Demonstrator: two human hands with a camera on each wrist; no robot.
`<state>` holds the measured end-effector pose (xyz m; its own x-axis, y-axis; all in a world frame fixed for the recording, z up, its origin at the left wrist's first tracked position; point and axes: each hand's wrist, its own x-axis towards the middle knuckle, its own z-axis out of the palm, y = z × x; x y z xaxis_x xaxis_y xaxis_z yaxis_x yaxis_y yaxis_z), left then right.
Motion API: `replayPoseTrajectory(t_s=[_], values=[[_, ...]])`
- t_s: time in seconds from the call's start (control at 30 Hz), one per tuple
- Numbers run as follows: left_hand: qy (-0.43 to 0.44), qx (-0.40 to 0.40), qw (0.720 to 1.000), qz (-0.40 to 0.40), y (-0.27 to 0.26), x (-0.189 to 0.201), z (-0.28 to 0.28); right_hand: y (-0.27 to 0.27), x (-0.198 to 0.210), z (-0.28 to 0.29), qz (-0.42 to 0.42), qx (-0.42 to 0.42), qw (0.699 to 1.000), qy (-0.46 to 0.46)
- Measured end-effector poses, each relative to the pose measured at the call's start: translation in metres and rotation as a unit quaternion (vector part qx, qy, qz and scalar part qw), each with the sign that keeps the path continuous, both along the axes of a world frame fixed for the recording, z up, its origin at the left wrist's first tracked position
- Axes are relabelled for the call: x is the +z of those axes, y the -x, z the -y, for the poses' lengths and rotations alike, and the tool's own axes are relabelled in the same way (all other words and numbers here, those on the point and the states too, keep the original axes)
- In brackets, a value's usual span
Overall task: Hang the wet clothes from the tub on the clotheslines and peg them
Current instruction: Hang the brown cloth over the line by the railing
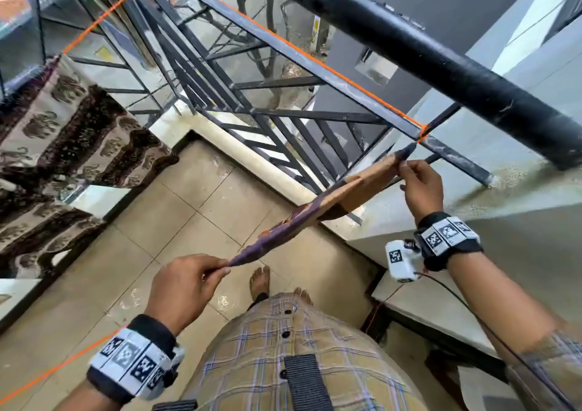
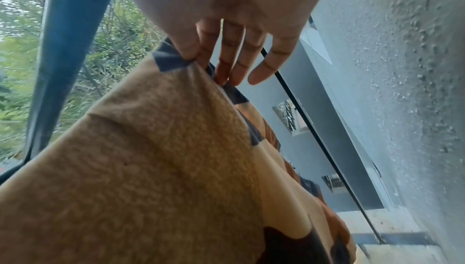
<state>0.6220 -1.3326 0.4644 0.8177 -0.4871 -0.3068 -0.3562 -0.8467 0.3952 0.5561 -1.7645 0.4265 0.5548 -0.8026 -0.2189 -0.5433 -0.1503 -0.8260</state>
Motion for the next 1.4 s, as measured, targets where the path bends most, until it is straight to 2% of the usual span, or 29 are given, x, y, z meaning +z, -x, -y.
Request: replayPoseTrajectory(t_s=[0.13,0.2,0.33,0.4,0.5,0.6,0.73,0.8,0.87,0.97,1.03,1.1,1.17,1.2,1.27,1.4], values=[[0.051,0.031,0.998,0.019,0.011,0.003,-0.010,0.008,0.013,0.008,0.060,-0.053,0.997,0.014],[0.056,0.062,0.996,0.024,0.015,0.002,-0.012,0.005,0.018,0.014,0.046,-0.018,0.999,0.005],[0.081,0.096,0.992,0.029,0.018,0.001,-0.014,-0.007,0.018,0.009,0.017,0.052,0.995,-0.078],[0.081,0.107,0.991,0.028,0.019,0.000,-0.016,-0.009,0.014,0.003,0.017,0.076,0.994,-0.077],[0.063,0.112,0.991,0.038,0.020,-0.002,-0.018,-0.005,0.007,0.001,0.015,0.051,0.998,-0.019],[0.065,0.119,0.990,0.045,0.019,0.001,-0.021,0.002,0.011,0.003,0.009,0.042,0.994,0.102],[0.084,0.142,0.985,0.054,0.017,0.005,-0.028,0.001,0.049,0.004,0.069,0.070,0.962,0.256],[0.114,0.166,0.978,0.058,0.014,0.006,-0.031,-0.012,0.075,0.002,0.070,0.092,0.944,0.310],[0.130,0.205,0.970,0.032,0.006,0.006,-0.033,-0.032,0.098,-0.002,0.041,0.115,0.932,0.340],[0.085,0.227,0.970,-0.032,-0.008,-0.004,-0.036,-0.068,0.108,-0.008,-0.024,0.192,0.905,0.378],[0.060,0.223,0.971,-0.056,-0.014,-0.011,-0.036,-0.089,0.100,-0.011,-0.136,0.245,0.887,0.366],[0.010,0.187,0.981,-0.046,-0.014,-0.014,-0.032,-0.098,0.089,-0.013,-0.245,0.298,0.849,0.361],[-0.006,0.163,0.986,-0.029,-0.008,-0.014,-0.028,-0.096,0.079,-0.014,-0.295,0.327,0.817,0.372],[0.010,0.155,0.988,-0.025,-0.004,-0.014,-0.027,-0.091,0.075,-0.015,-0.295,0.327,0.816,0.373],[0.053,0.132,0.990,-0.016,0.008,-0.014,-0.030,-0.076,0.067,-0.013,-0.251,0.312,0.837,0.373],[0.116,0.065,0.991,0.017,0.032,-0.021,-0.041,-0.033,0.049,-0.002,-0.068,0.270,0.892,0.356]])
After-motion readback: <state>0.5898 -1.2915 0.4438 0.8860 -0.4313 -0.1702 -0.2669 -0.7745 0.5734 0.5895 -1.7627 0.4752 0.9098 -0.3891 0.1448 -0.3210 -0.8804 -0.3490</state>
